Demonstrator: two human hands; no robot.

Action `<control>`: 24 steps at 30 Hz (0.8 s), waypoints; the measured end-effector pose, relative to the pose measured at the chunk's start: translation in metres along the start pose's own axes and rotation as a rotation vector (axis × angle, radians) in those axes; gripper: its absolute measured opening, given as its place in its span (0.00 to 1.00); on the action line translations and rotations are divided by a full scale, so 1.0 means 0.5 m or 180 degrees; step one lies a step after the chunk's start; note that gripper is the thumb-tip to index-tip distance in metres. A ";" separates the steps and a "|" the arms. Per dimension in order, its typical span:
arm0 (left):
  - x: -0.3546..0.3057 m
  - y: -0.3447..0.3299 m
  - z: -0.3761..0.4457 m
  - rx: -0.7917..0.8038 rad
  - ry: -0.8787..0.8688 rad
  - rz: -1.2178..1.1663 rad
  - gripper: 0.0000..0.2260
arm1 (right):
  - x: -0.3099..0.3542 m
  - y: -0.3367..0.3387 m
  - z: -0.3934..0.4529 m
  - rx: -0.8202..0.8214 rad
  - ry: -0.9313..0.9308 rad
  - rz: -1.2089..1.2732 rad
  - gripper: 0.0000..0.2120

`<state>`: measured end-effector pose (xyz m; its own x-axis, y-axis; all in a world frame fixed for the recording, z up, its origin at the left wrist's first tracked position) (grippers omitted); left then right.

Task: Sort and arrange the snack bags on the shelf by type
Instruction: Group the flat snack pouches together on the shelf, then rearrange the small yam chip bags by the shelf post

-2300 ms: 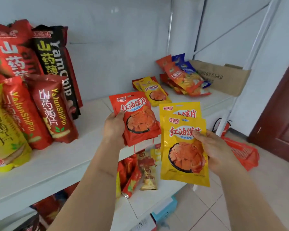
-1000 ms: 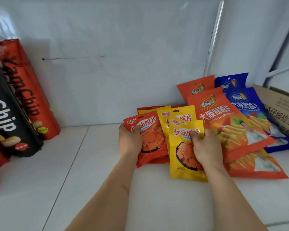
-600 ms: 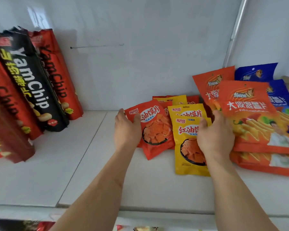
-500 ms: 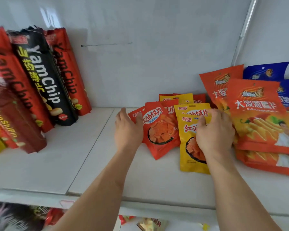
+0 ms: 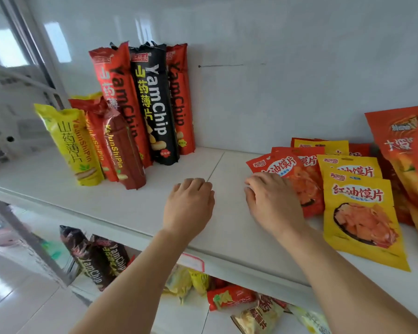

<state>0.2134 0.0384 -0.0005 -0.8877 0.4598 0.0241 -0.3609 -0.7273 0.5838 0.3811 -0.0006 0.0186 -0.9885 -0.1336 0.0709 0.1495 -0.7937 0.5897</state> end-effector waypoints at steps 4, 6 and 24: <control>0.081 0.034 -0.025 -0.0066 -0.0108 0.0156 0.09 | 0.095 -0.035 0.016 0.0195 0.0086 0.0149 0.06; 0.125 0.052 -0.038 -0.0117 -0.0111 0.0160 0.09 | 0.146 -0.052 0.025 0.0279 0.0096 0.0193 0.07; 0.530 0.152 -0.108 -0.0505 0.0399 -0.0113 0.14 | 0.536 -0.168 0.128 0.0133 -0.0731 0.0821 0.16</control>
<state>-0.0647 0.0774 0.0064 -0.8987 0.4267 -0.1012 -0.4243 -0.7875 0.4471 0.1023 0.0683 0.0397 -0.8983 -0.1859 0.3982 0.3988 -0.7255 0.5610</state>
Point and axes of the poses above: each hand's wrist, its own z-axis towards the middle knuckle, its own y-axis out of the back of the hand, x = y × z, the point moved 6 cm from there along z, towards the middle knuckle, and after that the axes turned 13 degrees about -x, right-handed, at the moved point
